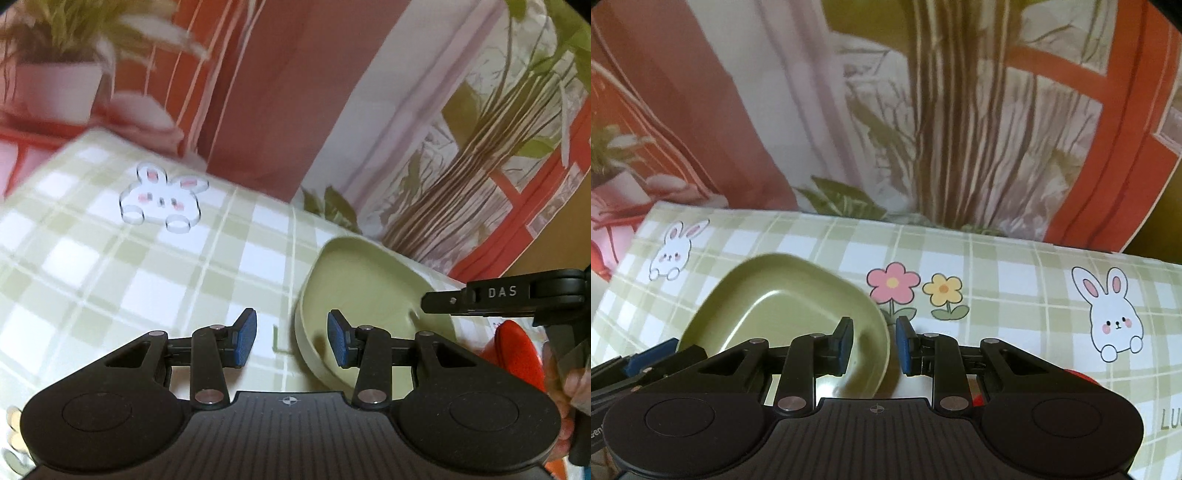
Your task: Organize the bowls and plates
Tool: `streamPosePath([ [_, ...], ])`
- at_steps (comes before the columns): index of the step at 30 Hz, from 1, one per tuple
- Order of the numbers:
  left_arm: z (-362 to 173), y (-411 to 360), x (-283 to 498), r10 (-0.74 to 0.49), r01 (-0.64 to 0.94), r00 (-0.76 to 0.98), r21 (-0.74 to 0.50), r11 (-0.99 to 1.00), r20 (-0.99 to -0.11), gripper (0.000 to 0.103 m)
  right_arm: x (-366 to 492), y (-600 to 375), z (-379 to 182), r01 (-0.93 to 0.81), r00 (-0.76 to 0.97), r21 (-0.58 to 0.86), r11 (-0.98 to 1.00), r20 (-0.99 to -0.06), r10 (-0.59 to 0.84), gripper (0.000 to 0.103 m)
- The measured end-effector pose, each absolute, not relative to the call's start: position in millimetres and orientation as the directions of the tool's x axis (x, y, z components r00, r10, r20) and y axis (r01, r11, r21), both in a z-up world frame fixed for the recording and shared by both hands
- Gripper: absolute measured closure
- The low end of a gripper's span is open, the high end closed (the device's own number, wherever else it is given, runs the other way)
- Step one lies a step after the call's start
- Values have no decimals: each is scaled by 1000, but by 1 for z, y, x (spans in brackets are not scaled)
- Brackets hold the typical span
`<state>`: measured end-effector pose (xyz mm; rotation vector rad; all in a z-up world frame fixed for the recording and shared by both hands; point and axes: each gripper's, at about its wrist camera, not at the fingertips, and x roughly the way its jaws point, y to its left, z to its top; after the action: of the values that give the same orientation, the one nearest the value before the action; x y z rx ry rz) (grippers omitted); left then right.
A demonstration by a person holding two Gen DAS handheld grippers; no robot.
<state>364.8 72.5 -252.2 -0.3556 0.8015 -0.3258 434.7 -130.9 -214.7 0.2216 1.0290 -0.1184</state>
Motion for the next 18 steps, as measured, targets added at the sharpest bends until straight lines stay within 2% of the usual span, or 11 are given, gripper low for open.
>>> streamPosePath([
  [4,-254,73,361,-415,139,663,-442,886,-623,61,434,-120,-216,166,513,74,983,-858,-22,81],
  [6,-254,71,363,-421,136,660,-452,881,-622,61,433,-118,-215,153,515,90,984,-857,-1,88],
  [8,-254,69,362,-415,132,658,-446,885,-628,73,432,-114,-211,146,519,94,985,-855,4,91],
  [11,-254,70,357,-368,100,673,-414,905,-641,85,427,-110,-205,132,537,105,986,-844,18,91],
  [18,-240,84,331,-342,66,692,-415,907,-636,86,396,-96,-189,102,577,165,981,-813,77,91],
])
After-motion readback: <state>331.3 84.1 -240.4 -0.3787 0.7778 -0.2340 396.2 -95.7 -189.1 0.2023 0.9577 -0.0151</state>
